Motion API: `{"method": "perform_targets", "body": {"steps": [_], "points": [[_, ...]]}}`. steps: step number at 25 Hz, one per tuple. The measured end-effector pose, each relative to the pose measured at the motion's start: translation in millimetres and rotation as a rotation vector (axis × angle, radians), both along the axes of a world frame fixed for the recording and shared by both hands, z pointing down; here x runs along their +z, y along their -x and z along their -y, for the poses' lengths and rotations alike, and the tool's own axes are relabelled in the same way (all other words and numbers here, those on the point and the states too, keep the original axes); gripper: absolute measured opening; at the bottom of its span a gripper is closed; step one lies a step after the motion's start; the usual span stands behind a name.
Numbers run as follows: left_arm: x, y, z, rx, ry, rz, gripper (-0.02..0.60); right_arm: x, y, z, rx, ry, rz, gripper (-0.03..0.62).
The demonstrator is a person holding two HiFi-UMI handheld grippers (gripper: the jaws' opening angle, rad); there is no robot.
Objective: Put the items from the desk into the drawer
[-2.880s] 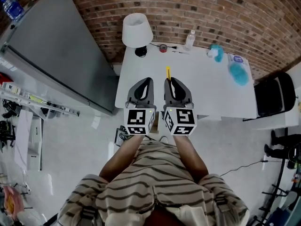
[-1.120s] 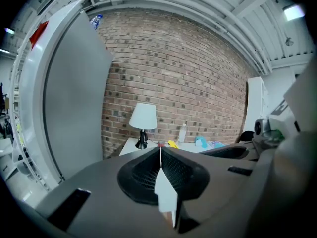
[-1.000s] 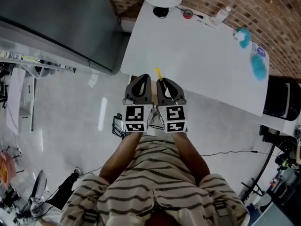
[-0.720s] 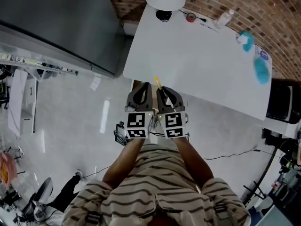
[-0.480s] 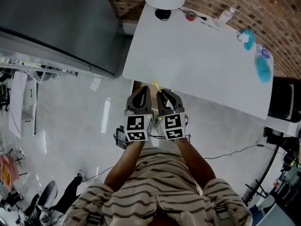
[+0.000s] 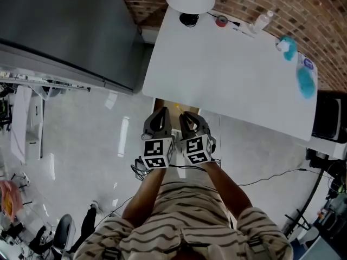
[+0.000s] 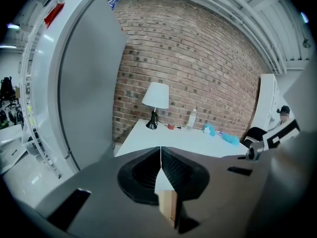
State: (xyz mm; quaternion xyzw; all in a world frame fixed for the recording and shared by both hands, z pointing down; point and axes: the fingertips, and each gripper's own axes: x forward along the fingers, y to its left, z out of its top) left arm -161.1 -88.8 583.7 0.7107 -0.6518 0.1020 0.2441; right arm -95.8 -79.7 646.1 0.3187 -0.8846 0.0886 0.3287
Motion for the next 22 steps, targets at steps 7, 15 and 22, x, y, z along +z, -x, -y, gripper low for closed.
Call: {"method": "perform_targets", "body": {"steps": [7, 15, 22], "points": [[18, 7, -7, -0.011, 0.033, -0.029, 0.008, 33, 9, -4, -0.104, -0.032, -0.072, 0.067], [36, 13, -11, -0.030, 0.052, -0.034, 0.008, 70, 13, -5, -0.196, -0.046, -0.154, 0.066], [47, 12, -10, -0.051, 0.059, -0.069, 0.008, 111, 18, -20, -0.308, -0.056, -0.253, 0.067]]}}
